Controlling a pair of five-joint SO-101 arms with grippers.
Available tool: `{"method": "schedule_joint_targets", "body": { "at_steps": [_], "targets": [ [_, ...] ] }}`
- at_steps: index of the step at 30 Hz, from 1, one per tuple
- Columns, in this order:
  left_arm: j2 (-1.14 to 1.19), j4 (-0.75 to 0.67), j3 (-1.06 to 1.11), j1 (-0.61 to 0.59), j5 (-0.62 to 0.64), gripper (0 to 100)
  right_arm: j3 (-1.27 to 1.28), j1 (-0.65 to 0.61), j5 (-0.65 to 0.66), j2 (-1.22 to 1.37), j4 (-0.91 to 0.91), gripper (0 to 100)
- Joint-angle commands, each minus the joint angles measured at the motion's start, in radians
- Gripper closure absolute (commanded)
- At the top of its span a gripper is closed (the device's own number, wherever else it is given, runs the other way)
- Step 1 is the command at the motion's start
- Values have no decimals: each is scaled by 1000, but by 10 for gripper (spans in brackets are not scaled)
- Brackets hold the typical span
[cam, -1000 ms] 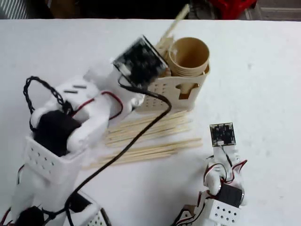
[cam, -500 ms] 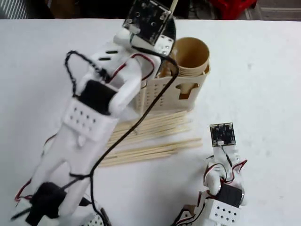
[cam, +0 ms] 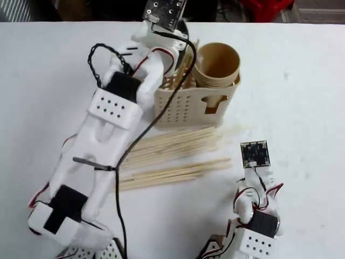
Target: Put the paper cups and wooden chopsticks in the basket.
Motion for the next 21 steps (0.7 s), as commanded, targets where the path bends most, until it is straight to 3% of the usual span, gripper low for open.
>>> {"method": "schedule_joint_targets", "body": {
  "at_steps": [1,4,12,17,21],
  "targets": [
    [-10,95,-51,-1,8,920,6,4,9,-7,4,900],
    [-38,146,-49,-2,8,855,6,4,9,-7,4,900],
    [-225,390,-51,5,-5,893,6,4,9,-7,4,900],
    [-364,671,-41,94,-224,978,6,4,9,-7,4,900],
    [-378,836,2,205,-321,956,6,4,9,-7,4,900]
  ]
}}
